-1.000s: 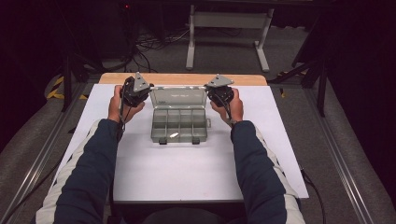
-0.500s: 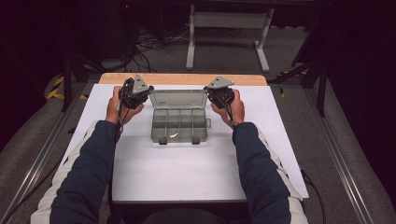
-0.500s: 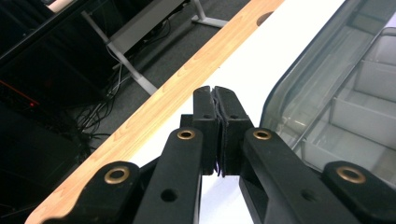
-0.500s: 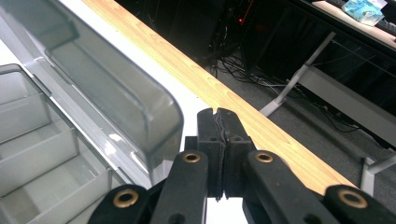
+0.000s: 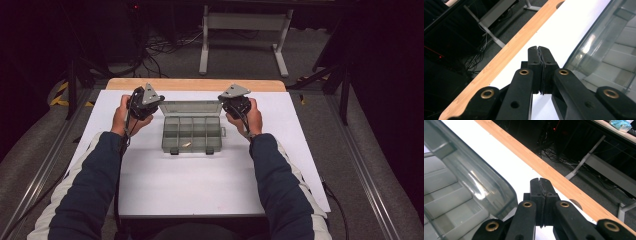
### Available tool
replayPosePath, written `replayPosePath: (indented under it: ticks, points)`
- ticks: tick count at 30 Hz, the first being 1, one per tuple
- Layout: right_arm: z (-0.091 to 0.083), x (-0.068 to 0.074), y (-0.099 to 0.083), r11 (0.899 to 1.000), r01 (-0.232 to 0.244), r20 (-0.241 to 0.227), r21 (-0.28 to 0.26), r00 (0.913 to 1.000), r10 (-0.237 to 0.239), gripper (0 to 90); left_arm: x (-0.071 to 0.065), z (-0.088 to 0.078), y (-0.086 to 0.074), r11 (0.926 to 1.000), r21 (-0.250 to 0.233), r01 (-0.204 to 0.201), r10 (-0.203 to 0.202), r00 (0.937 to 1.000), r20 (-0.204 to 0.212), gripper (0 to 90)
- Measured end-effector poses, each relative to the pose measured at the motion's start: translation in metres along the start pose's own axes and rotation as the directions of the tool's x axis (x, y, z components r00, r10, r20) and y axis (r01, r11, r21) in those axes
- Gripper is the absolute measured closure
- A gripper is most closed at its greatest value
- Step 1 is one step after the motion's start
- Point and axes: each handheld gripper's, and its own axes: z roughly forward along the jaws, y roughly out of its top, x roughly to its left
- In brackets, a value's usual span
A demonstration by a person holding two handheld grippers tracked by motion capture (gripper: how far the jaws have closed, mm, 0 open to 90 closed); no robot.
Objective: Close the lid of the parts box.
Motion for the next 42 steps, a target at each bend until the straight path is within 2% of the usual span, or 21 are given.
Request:
replayPosePath:
  ticks: [15,23,28,34,38,42]
  points:
    - [-0.008,0.006,-0.004,1.000,0.002,-0.018,0.009,0.9998,-0.001,90.0,-0.007,-0.005,-0.004,0.9998,0.005,-0.020,0.019,0.9997,0.013,88.8]
    - [-0.013,0.011,-0.009,1.000,0.011,-0.023,0.013,0.9997,-0.011,90.0,-0.014,-0.009,-0.008,0.9991,0.001,-0.042,0.042,0.9990,0.014,89.1]
    - [-0.015,0.014,-0.014,0.999,0.022,-0.025,0.024,0.9994,-0.022,89.9,-0.018,-0.011,-0.009,0.9991,0.000,-0.042,0.042,0.9988,0.025,88.8]
    - [-0.019,0.017,-0.017,1.000,0.016,-0.028,0.018,0.9995,-0.016,89.4,-0.023,-0.013,-0.010,0.9985,-0.004,-0.055,0.055,0.9980,0.032,88.4]
    - [-0.022,0.019,-0.019,1.000,0.019,-0.029,0.015,0.9994,-0.018,89.4,-0.025,-0.016,-0.013,0.9986,-0.011,-0.052,0.053,0.9981,0.033,88.3]
    - [-0.026,0.022,-0.021,1.000,0.018,-0.040,0.011,0.9991,-0.017,89.6,-0.026,-0.018,-0.016,0.9995,-0.018,-0.026,0.027,0.9988,0.041,88.3]
